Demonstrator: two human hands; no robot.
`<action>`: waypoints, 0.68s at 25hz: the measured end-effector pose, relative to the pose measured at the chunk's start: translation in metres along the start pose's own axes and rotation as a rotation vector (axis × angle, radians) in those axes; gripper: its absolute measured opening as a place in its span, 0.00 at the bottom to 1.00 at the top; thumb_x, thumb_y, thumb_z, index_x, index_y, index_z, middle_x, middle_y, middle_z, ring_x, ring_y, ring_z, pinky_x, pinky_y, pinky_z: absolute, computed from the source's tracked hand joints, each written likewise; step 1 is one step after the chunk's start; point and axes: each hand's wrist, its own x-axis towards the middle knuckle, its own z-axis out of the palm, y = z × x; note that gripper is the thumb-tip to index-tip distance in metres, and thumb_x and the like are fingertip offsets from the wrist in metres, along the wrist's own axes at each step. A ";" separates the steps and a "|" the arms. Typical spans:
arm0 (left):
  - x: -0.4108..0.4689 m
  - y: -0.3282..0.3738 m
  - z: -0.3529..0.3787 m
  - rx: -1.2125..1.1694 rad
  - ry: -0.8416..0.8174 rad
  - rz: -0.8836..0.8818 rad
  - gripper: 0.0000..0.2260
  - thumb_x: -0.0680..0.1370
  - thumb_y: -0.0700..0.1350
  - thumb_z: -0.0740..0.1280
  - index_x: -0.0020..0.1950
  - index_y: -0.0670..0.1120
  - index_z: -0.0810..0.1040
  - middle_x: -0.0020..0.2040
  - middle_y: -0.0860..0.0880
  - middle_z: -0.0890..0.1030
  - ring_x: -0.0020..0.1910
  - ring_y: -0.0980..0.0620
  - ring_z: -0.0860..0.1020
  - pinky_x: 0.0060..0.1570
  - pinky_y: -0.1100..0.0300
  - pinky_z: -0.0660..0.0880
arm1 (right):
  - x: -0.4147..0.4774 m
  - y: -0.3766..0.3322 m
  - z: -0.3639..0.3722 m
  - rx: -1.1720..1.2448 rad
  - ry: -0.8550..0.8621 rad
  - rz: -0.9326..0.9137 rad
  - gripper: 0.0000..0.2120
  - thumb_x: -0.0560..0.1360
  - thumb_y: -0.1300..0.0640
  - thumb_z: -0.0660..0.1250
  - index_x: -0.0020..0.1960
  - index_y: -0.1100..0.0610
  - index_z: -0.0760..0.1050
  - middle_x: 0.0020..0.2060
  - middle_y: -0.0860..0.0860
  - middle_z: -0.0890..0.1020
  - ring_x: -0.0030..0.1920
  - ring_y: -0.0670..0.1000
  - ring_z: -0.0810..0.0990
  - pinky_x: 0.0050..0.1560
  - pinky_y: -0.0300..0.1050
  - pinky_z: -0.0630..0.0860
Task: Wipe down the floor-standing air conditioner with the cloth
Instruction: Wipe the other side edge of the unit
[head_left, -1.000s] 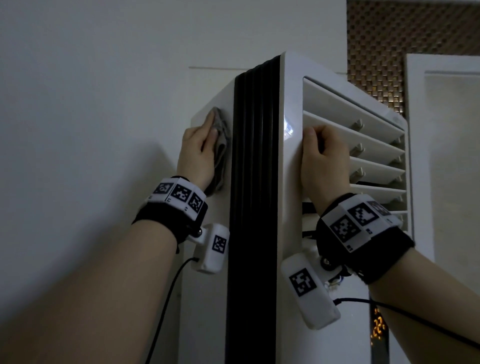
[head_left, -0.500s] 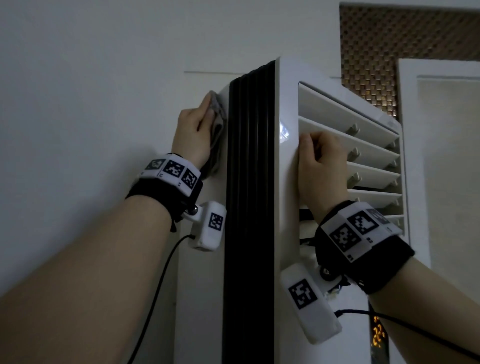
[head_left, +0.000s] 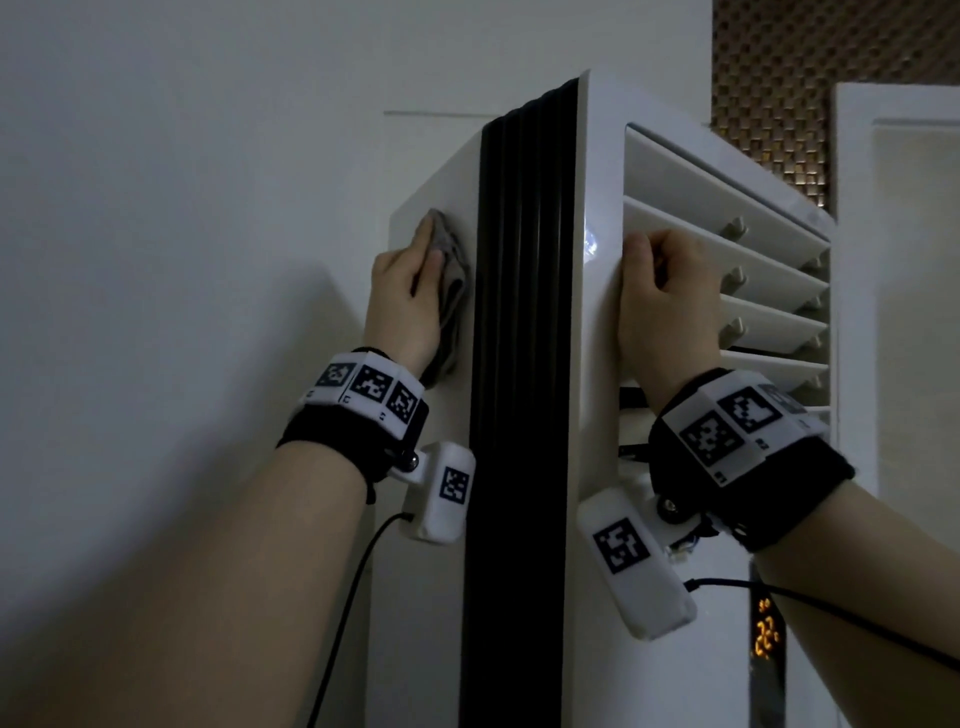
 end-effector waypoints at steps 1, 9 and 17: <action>-0.008 -0.003 0.000 -0.008 -0.010 -0.030 0.19 0.84 0.44 0.53 0.75 0.47 0.64 0.60 0.35 0.74 0.59 0.41 0.74 0.67 0.48 0.66 | 0.000 0.000 0.000 0.001 -0.003 0.004 0.08 0.80 0.53 0.57 0.44 0.53 0.71 0.48 0.58 0.78 0.53 0.59 0.74 0.59 0.56 0.70; -0.040 -0.016 0.006 -0.047 0.047 -0.071 0.19 0.83 0.44 0.54 0.75 0.49 0.63 0.61 0.42 0.71 0.57 0.55 0.71 0.62 0.71 0.63 | -0.004 -0.002 -0.001 0.032 0.031 0.006 0.09 0.79 0.54 0.58 0.50 0.57 0.74 0.52 0.58 0.77 0.55 0.58 0.74 0.61 0.56 0.69; -0.050 -0.025 0.005 -0.055 0.052 -0.182 0.19 0.83 0.42 0.54 0.75 0.44 0.62 0.64 0.37 0.71 0.61 0.49 0.72 0.69 0.59 0.63 | -0.014 -0.002 -0.002 0.031 0.024 0.028 0.09 0.80 0.54 0.58 0.51 0.58 0.74 0.52 0.52 0.71 0.57 0.55 0.71 0.62 0.53 0.68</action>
